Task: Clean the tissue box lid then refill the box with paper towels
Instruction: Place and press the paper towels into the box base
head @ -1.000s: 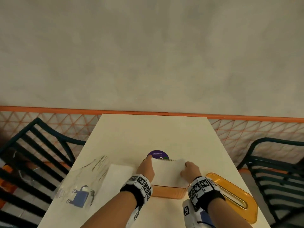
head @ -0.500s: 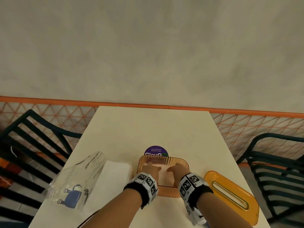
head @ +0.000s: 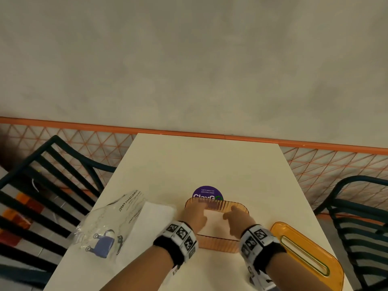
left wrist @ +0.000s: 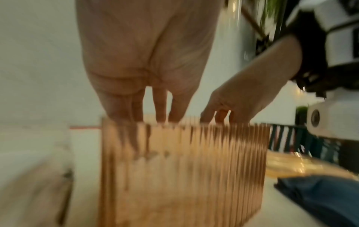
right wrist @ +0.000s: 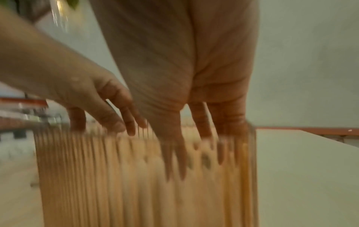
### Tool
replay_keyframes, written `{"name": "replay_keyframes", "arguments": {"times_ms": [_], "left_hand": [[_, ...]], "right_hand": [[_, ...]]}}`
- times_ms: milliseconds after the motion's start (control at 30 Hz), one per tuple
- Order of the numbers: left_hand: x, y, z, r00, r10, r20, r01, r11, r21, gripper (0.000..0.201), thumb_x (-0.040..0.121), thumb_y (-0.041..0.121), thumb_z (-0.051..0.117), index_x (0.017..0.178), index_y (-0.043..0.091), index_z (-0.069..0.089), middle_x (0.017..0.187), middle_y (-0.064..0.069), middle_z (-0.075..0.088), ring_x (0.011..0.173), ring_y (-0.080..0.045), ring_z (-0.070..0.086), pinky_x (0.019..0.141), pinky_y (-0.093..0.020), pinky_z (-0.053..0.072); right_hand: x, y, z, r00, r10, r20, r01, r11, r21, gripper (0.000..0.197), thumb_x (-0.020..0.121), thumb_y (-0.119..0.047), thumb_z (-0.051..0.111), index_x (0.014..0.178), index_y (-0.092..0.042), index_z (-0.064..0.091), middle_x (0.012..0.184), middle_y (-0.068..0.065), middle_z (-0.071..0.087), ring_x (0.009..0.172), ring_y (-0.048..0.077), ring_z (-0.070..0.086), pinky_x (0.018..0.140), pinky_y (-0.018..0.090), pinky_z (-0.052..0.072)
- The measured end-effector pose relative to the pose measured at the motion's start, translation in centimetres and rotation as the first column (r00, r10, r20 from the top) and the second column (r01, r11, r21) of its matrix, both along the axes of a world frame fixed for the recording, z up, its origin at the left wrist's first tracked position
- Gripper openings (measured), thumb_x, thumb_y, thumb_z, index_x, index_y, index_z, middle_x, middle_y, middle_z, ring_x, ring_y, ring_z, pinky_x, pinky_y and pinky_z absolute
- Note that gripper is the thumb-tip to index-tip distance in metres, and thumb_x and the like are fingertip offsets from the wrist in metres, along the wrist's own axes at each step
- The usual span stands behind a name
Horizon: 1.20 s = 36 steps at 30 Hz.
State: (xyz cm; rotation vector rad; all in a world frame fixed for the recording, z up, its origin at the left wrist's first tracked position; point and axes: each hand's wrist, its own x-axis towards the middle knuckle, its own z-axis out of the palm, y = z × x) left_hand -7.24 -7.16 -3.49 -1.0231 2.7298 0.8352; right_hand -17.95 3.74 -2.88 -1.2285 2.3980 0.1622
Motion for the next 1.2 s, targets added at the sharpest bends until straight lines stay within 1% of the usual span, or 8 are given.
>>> {"name": "replay_keyframes", "arguments": {"times_ms": [133, 267, 433, 567, 700, 1000, 1100, 1200], "left_hand": [[5.7, -3.0, 1.4, 0.928, 0.316, -0.199, -0.341, 0.934, -0.105, 0.019, 0.094, 0.020, 0.047, 0.110, 0.019, 0.058, 0.113, 0.000, 0.059, 0.100, -0.018, 0.059, 0.087, -0.033, 0.052], [11.3, -5.2, -0.4, 0.869, 0.492, 0.047, -0.482, 0.865, -0.141, 0.040, 0.093, 0.032, 0.051, 0.126, 0.010, 0.045, 0.132, -0.011, 0.043, 0.123, -0.029, 0.043, 0.097, -0.039, 0.044], [12.9, -4.8, -2.6, 0.844, 0.508, 0.172, -0.498, 0.861, -0.102, 0.063, 0.091, 0.041, 0.054, 0.136, 0.003, 0.033, 0.141, -0.013, 0.038, 0.130, -0.029, 0.041, 0.106, -0.036, 0.037], [12.5, -4.3, -2.9, 0.841, 0.522, 0.141, -0.498, 0.849, -0.174, 0.058, 0.090, 0.037, 0.058, 0.135, 0.010, 0.033, 0.138, -0.008, 0.040, 0.128, -0.026, 0.042, 0.101, -0.038, 0.042], [12.1, -3.5, -2.7, 0.854, 0.508, 0.113, -0.460, 0.838, -0.293, 0.057, 0.090, 0.032, 0.058, 0.136, 0.013, 0.029, 0.138, -0.006, 0.037, 0.127, -0.025, 0.039, 0.099, -0.040, 0.041], [12.2, -5.0, -1.4, 0.798, 0.582, 0.157, -0.581, 0.812, -0.054, 0.072, 0.089, 0.028, 0.059, 0.143, 0.006, 0.016, 0.143, -0.012, 0.040, 0.131, -0.029, 0.041, 0.107, -0.044, 0.035], [12.3, -5.9, -1.2, 0.836, 0.522, 0.167, -0.534, 0.845, 0.030, 0.055, 0.088, 0.025, 0.061, 0.133, 0.005, 0.036, 0.134, -0.011, 0.049, 0.125, -0.029, 0.048, 0.101, -0.039, 0.042], [12.6, -6.2, -0.7, 0.883, 0.457, 0.112, -0.469, 0.870, 0.149, 0.014, 0.087, 0.016, 0.059, 0.097, 0.015, 0.049, 0.099, -0.005, 0.055, 0.102, -0.025, 0.052, 0.081, -0.030, 0.039]], "right_hand": [[-0.7, 2.4, 1.1, 0.984, -0.168, -0.065, 0.135, 0.927, -0.349, 0.043, 0.091, -0.008, 0.045, 0.132, -0.021, 0.046, 0.123, 0.005, 0.047, 0.113, 0.023, 0.053, 0.090, 0.031, 0.050], [-0.7, 3.8, 0.6, 0.951, -0.307, 0.028, 0.300, 0.901, -0.315, 0.046, 0.094, -0.013, 0.044, 0.138, -0.010, 0.030, 0.129, 0.014, 0.042, 0.108, 0.032, 0.058, 0.081, 0.036, 0.049], [-0.5, 3.4, -1.3, 0.920, -0.366, 0.138, 0.391, 0.877, -0.278, 0.037, 0.094, -0.003, 0.034, 0.131, -0.003, 0.033, 0.116, 0.021, 0.058, 0.104, 0.034, 0.058, 0.077, 0.034, 0.043], [0.1, 3.5, -2.1, 0.916, -0.390, 0.097, 0.401, 0.873, -0.276, 0.051, 0.093, 0.000, 0.034, 0.142, -0.007, 0.021, 0.116, 0.019, 0.059, 0.102, 0.032, 0.060, 0.072, 0.031, 0.043], [0.4, 3.5, -2.3, 0.913, -0.402, 0.066, 0.404, 0.874, -0.269, 0.059, 0.094, -0.002, 0.037, 0.146, -0.008, 0.011, 0.122, 0.016, 0.057, 0.104, 0.028, 0.061, 0.080, 0.031, 0.049], [0.7, 3.5, -2.2, 0.921, -0.388, 0.048, 0.385, 0.882, -0.272, 0.060, 0.093, -0.004, 0.039, 0.146, -0.009, 0.010, 0.122, 0.015, 0.057, 0.101, 0.026, 0.062, 0.077, 0.029, 0.050], [0.6, 3.6, -2.2, 0.923, -0.382, 0.039, 0.379, 0.887, -0.263, 0.060, 0.094, -0.005, 0.038, 0.146, -0.009, 0.009, 0.124, 0.015, 0.056, 0.102, 0.026, 0.062, 0.078, 0.029, 0.051], [0.5, 3.6, -2.2, 0.922, -0.385, 0.045, 0.382, 0.887, -0.259, 0.061, 0.094, -0.005, 0.039, 0.147, -0.009, 0.008, 0.123, 0.014, 0.056, 0.101, 0.025, 0.062, 0.074, 0.028, 0.050]]}}
